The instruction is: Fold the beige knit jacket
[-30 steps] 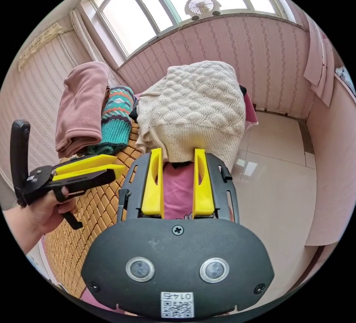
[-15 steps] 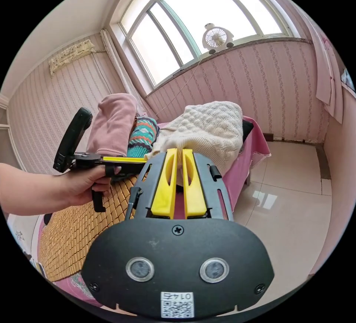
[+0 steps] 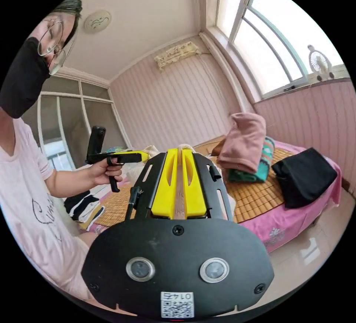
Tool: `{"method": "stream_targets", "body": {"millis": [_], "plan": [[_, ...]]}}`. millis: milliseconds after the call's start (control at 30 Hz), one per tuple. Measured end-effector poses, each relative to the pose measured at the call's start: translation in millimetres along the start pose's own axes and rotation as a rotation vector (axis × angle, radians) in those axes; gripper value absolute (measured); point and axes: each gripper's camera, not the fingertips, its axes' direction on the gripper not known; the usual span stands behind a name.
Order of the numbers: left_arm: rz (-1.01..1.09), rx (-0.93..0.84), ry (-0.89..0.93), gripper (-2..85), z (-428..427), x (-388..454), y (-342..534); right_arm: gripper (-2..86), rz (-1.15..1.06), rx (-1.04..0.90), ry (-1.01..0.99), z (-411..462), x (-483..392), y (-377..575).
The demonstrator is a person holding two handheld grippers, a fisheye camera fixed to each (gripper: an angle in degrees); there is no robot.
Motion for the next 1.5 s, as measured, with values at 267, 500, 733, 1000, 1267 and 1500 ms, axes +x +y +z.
{"method": "stream_targets", "body": {"millis": [267,500,733,1000,1267,1500], "plan": [[-0.571,0.175,-0.32,-1.0,-228,-50,225,1.0,0.257,-0.384,-0.376,104,-64,44],[-0.616,0.339,-0.392,-1.0,-322,-51,296,1.3,0.068,-0.518,-0.351,153,-145,21],[-0.7,0.226,-0.311,-1.0,-331,-80,346,3.8,0.141,-0.801,-0.243,211,-153,39],[-0.809,0.244,-0.238,-1.0,-366,-101,399,14.0,0.181,-0.94,-0.055,274,-171,41],[-0.795,0.216,-0.193,-1.0,-397,-95,413,16.1,-0.188,-1.137,-0.14,419,-277,30],[-0.854,0.202,-0.228,-1.0,-429,-93,431,14.8,-0.59,-1.545,0.054,521,-320,130]]}}
